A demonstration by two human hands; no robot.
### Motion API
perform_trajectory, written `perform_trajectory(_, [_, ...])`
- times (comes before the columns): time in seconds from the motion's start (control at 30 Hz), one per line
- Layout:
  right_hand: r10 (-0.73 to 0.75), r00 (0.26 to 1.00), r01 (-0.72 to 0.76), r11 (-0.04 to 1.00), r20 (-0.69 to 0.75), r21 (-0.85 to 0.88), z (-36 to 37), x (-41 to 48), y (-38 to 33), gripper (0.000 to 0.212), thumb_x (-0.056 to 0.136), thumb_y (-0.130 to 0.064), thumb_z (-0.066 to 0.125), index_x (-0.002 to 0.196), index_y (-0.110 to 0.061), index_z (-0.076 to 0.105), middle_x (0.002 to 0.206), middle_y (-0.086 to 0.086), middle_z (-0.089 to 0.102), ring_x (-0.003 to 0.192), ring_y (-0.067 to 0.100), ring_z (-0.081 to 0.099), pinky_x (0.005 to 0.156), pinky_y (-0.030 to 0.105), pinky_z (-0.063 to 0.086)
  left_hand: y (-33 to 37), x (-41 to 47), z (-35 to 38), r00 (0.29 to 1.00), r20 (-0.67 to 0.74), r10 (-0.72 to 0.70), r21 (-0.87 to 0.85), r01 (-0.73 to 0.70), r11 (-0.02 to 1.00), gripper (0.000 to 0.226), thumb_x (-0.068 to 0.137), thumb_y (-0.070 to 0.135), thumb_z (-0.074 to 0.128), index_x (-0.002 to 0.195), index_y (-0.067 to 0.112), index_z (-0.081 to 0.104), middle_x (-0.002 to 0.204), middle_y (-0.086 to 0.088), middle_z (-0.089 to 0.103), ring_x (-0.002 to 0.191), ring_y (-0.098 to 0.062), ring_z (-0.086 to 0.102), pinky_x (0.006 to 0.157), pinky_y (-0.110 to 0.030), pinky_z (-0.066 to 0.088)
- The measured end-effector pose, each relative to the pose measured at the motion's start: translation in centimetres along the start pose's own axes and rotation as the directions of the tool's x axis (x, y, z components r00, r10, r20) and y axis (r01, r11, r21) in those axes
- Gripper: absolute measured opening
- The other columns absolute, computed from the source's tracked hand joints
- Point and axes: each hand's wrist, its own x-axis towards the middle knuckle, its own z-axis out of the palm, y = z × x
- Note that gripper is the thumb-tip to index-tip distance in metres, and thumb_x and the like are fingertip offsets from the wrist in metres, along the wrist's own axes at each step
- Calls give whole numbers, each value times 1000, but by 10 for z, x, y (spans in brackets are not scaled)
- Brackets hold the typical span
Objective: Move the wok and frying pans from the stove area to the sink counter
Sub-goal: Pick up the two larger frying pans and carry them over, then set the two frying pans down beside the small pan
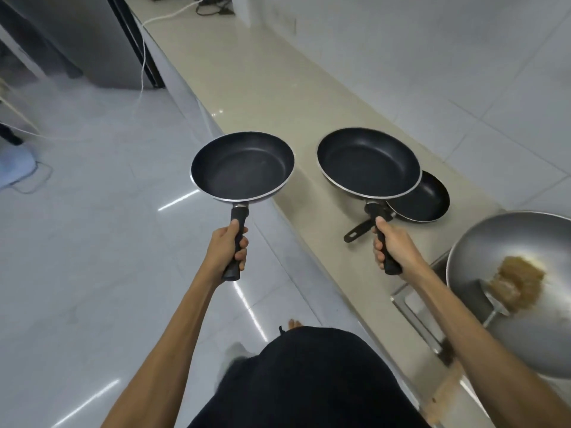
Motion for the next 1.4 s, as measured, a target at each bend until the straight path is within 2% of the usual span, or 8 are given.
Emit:
perform_trajectory(0.27, [18, 996, -16, 1000, -92, 17, 53, 68, -46, 35, 104, -43, 46, 88, -12, 54, 49, 0, 48, 34, 17, 42, 35, 25, 37, 58, 133, -27, 992, 123, -18, 44, 12, 999, 36, 105, 38, 41, 99, 6, 55, 53, 6, 49, 36, -9, 38, 32, -25, 41])
perform_trajectory(0.4, [57, 982, -40, 995, -178, 95, 92, 92, -57, 36, 104, -44, 44, 92, -11, 52, 48, -1, 46, 33, 17, 41, 35, 23, 36, 89, 207, -46, 975, 222, -28, 105, 4, 994, 36, 106, 37, 39, 102, 5, 54, 53, 5, 48, 36, -10, 38, 33, -25, 41])
perform_trajectory(0.57, [129, 936, -59, 975, -327, 215, 160, 109, -73, 37, 104, -46, 46, 91, -12, 53, 46, -3, 47, 32, 16, 42, 34, 23, 37, 145, 291, -80, 927, 365, -91, 225, 7, 974, 35, 106, 37, 40, 100, 6, 56, 54, 4, 47, 36, -11, 37, 33, -25, 40])
perform_trajectory(0.77, [215, 872, -57, 937, -439, 346, 241, 111, -90, 38, 103, -48, 45, 94, -12, 55, 50, -1, 49, 37, 17, 43, 37, 26, 39, 203, 377, -107, 840, 518, -165, 359, -38, 933, 36, 105, 39, 42, 99, 6, 56, 54, 5, 46, 36, -11, 36, 32, -25, 39])
perform_trajectory(0.97, [281, 813, -65, 914, -510, 400, 285, 114, -97, 38, 104, -46, 45, 95, -11, 55, 51, 0, 50, 38, 17, 43, 38, 27, 39, 222, 434, -88, 761, 609, -223, 399, -51, 915, 35, 104, 38, 44, 96, 6, 56, 53, 5, 47, 35, -10, 35, 32, -24, 39])
perform_trajectory(1.13, [290, 780, -30, 903, -555, 429, 294, 127, -96, 38, 104, -46, 45, 96, -10, 54, 52, 1, 49, 38, 18, 42, 38, 27, 40, 226, 469, -58, 706, 660, -258, 418, -60, 906, 36, 106, 36, 43, 96, 4, 56, 53, 5, 47, 34, -10, 34, 31, -23, 37])
perform_trajectory(1.4, [299, 764, -37, 905, -571, 424, 275, 155, -98, 39, 104, -46, 46, 96, -9, 54, 51, 1, 50, 36, 18, 43, 36, 26, 40, 224, 505, -16, 678, 675, -290, 457, -75, 886, 36, 106, 36, 42, 98, 3, 56, 52, 5, 48, 34, -10, 36, 31, -23, 38])
